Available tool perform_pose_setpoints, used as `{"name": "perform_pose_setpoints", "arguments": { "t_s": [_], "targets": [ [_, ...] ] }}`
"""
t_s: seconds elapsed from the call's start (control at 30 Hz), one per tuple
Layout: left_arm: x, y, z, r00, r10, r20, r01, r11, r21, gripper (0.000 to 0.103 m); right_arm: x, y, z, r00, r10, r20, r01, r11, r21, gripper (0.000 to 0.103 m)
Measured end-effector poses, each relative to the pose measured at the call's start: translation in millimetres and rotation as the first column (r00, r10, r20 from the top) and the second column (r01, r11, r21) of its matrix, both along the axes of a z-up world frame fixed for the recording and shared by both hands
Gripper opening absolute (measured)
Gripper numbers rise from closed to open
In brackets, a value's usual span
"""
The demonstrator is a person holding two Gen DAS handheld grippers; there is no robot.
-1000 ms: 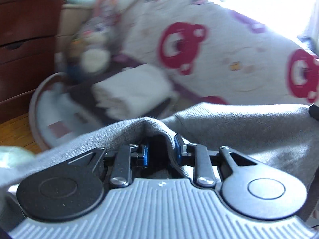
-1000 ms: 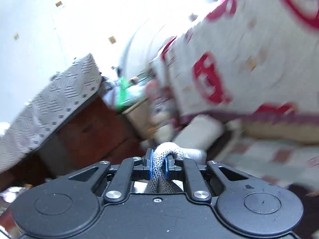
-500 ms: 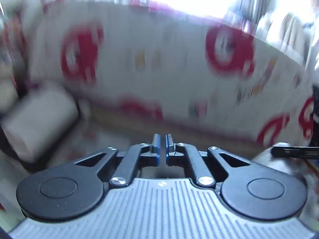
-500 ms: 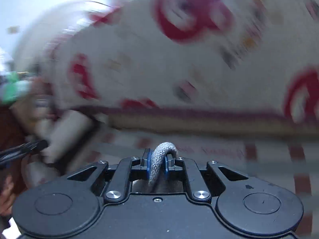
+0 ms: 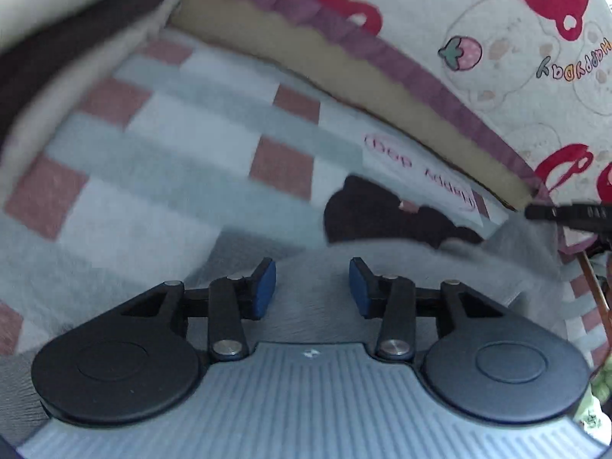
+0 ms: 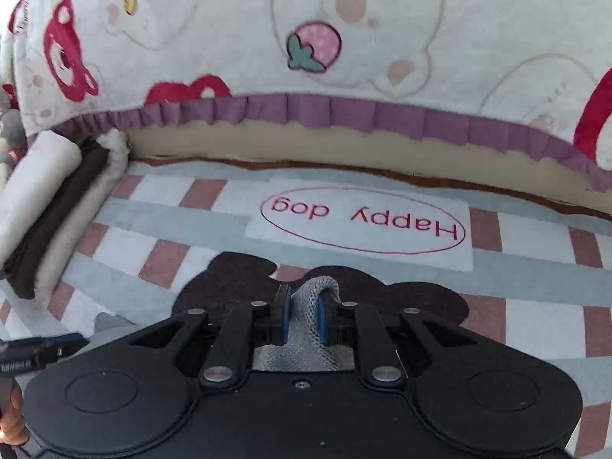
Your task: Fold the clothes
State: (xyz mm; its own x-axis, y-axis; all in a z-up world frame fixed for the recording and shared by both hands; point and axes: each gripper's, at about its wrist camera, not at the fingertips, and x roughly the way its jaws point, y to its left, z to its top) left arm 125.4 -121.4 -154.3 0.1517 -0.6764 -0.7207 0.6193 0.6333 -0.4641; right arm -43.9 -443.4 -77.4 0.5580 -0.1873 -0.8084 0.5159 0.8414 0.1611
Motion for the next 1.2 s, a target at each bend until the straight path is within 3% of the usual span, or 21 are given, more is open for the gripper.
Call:
{"name": "perform_pose_setpoints", "arguments": {
  "t_s": [0.07, 0.2, 0.27, 0.33, 0.4, 0.47, 0.5, 0.57, 0.6, 0.67, 0.8, 0.87, 0.93, 1.0, 1.2],
  "targets": [
    [2.1, -4.2, -13.3, 0.999, -0.038, 0.005, 0.038, 0.998, 0.043, 0.054, 4.1, -4.5, -2.1, 1.0, -0.007, -0.019, 0.007, 1.0, 0.026, 0.017],
    [-7.5, -15.4, -19.9, 0.991, -0.04, 0.13, 0.034, 0.998, 0.043, 0.054, 11.7, 3.0, -1.5, 0.996, 0.064, -0.063, -0.063, 0.998, 0.018, 0.021],
    [-14.7, -17.2, -21.6, 0.984, -0.038, 0.176, 0.032, 0.999, 0.04, 0.054, 7.4, 13.9, 0.0, 0.983, 0.148, -0.113, -0.153, 0.987, -0.041, 0.057],
    [-23.2, -20.8, -12.3, 0.974, -0.045, 0.222, 0.03, 0.997, 0.066, 0.054, -15.3, 22.8, 3.6, 0.975, 0.175, -0.139, -0.194, 0.971, -0.137, 0.059],
    [-31.8, -22.3, 0.8, 0.963, -0.036, 0.268, 0.018, 0.998, 0.067, 0.054, -60.4, 24.1, 9.3, 0.995, 0.088, -0.044, -0.094, 0.981, -0.168, 0.061],
    [-42.5, -17.3, 12.8, 0.947, 0.018, 0.319, -0.019, 1.0, -0.002, 0.055, -109.4, 21.3, 8.2, 0.994, -0.035, 0.108, 0.046, 0.994, -0.099, 0.07],
    [-50.9, -14.9, 13.3, 0.932, 0.041, 0.359, -0.039, 0.999, -0.013, 0.056, -127.1, 20.2, 5.2, 0.986, -0.091, 0.141, 0.098, 0.994, -0.042, 0.07],
    [-66.1, -15.9, 7.0, 0.915, 0.062, 0.398, -0.107, 0.99, 0.092, 0.055, -158.9, 18.2, 2.0, 0.966, -0.183, 0.182, 0.175, 0.983, 0.056, 0.07],
    [-71.4, -16.8, 6.2, 0.919, 0.059, 0.389, -0.123, 0.982, 0.143, 0.053, -166.4, 17.7, 6.9, 0.97, -0.175, 0.166, 0.168, 0.984, 0.054, 0.07],
    [-79.3, -12.9, 18.9, 0.933, 0.05, 0.355, -0.11, 0.983, 0.15, 0.055, -181.6, 18.1, 24.1, 0.977, -0.121, 0.177, 0.121, 0.993, 0.007, 0.07],
    [-91.2, -21.2, 59.7, 0.899, -0.003, 0.438, -0.089, 0.978, 0.189, 0.057, -206.9, 13.9, 36.3, 0.977, -0.016, 0.212, 0.006, 0.999, 0.047, 0.071],
    [-94.3, -35.5, 73.3, 0.875, -0.062, 0.48, -0.062, 0.97, 0.237, 0.057, -215.1, 16.8, 22.3, 0.973, 0.003, 0.233, -0.025, 0.995, 0.094, 0.072],
    [-94.8, -51.3, 77.7, 0.872, -0.108, 0.478, -0.034, 0.96, 0.278, 0.058, -217.2, 22.0, 1.6, 0.972, 0.006, 0.236, -0.038, 0.991, 0.129, 0.072],
    [-95.2, -67.1, 82.1, 0.868, -0.154, 0.473, -0.006, 0.948, 0.32, 0.066, -214.1, 28.3, -19.4, 0.974, 0.004, 0.225, -0.041, 0.986, 0.16, 0.072],
    [-97.8, -112.7, 93.7, 0.847, -0.28, 0.452, 0.062, 0.897, 0.438, 0.066, -200.9, 45.4, -60.8, 0.975, 0.083, 0.207, -0.126, 0.971, 0.204, 0.072]
  ]
}}
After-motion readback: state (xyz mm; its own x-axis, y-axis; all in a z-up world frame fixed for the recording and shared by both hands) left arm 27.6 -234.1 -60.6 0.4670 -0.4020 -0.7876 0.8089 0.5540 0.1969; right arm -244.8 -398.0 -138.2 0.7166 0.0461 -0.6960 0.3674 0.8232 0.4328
